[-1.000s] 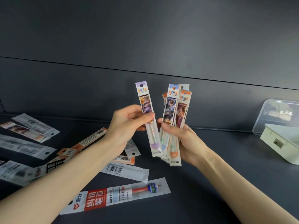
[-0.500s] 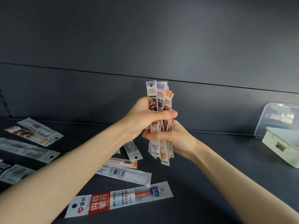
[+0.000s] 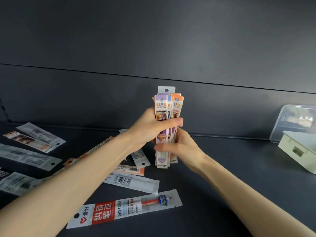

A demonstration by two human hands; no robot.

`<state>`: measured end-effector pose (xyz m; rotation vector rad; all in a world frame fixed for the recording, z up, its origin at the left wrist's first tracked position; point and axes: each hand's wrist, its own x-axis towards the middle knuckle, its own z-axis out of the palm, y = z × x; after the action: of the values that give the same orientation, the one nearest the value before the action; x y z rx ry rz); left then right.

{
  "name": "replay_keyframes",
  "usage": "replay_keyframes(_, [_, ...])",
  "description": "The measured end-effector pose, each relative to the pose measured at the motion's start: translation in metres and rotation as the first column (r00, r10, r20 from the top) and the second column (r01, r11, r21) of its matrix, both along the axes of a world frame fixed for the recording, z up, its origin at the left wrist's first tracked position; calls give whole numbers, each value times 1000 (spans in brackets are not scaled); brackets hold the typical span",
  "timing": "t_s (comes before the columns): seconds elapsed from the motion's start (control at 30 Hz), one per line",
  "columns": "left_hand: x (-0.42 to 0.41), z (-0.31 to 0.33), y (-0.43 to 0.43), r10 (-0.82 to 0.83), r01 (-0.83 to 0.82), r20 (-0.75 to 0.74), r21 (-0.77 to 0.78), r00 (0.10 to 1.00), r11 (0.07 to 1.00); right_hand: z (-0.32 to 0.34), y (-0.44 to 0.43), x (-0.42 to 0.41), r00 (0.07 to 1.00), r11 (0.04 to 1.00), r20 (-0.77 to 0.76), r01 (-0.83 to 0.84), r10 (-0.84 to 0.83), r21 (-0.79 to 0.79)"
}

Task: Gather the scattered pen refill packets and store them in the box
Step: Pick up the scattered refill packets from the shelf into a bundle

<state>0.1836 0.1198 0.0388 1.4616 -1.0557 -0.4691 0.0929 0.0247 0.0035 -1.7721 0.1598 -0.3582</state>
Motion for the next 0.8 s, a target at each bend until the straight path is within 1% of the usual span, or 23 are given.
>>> replay_keyframes(0.07, [-1,-3,1,-36,36,2,20,999,999,-2,2,1,1000,1000,10,-2,2,27])
replay_keyframes(0.2, [0,-3,1,-72,72,-11,-11,997,997,0,0,2,998,999,42,45,-45,-3])
replay_keyframes(0.33, [5,-7,9,-135,135,-12,126,991,983,-4,-1,-1,998,996,56,-6,1,89])
replay_keyframes(0.37, [9,-8,14,-117,114,7,150,993,982,-4,-1,-1,999,994,49,10,-16,107])
replay_keyframes(0.43, [21,-10,27,28,-45,95,175,995,984,-5,-4,-2,996,989,46,70,-77,132])
replay_keyframes(0.47, [28,-13,34,123,-158,189,184,974,970,-5,-5,-3,993,985,52,97,-106,144])
replay_keyframes(0.5, [35,-16,42,188,-272,350,209,918,939,-6,-6,-3,990,982,58,117,-127,147])
replay_keyframes(0.53, [42,-20,49,178,-359,531,260,828,896,-7,-6,-4,988,981,60,132,-141,140])
replay_keyframes(0.57, [47,-25,55,93,-409,664,338,742,847,-8,-6,-5,987,982,57,141,-149,126])
replay_keyframes(0.6, [50,-28,58,-26,-427,728,431,685,795,-9,-6,-6,987,983,52,147,-153,111])
replay_keyframes(0.63, [51,-29,60,-134,-413,731,515,669,751,-9,-6,-7,987,984,44,148,-153,96])
replay_keyframes(0.67, [52,-31,61,-211,-374,703,580,680,724,-8,-6,-7,988,986,38,147,-150,82])
replay_keyframes(0.7, [52,-32,61,-260,-320,664,619,701,717,-7,-5,-7,988,987,37,145,-148,72])
replay_keyframes(0.8, [57,-37,61,-298,-214,600,634,743,743,-6,-3,-6,987,985,47,153,-157,75])
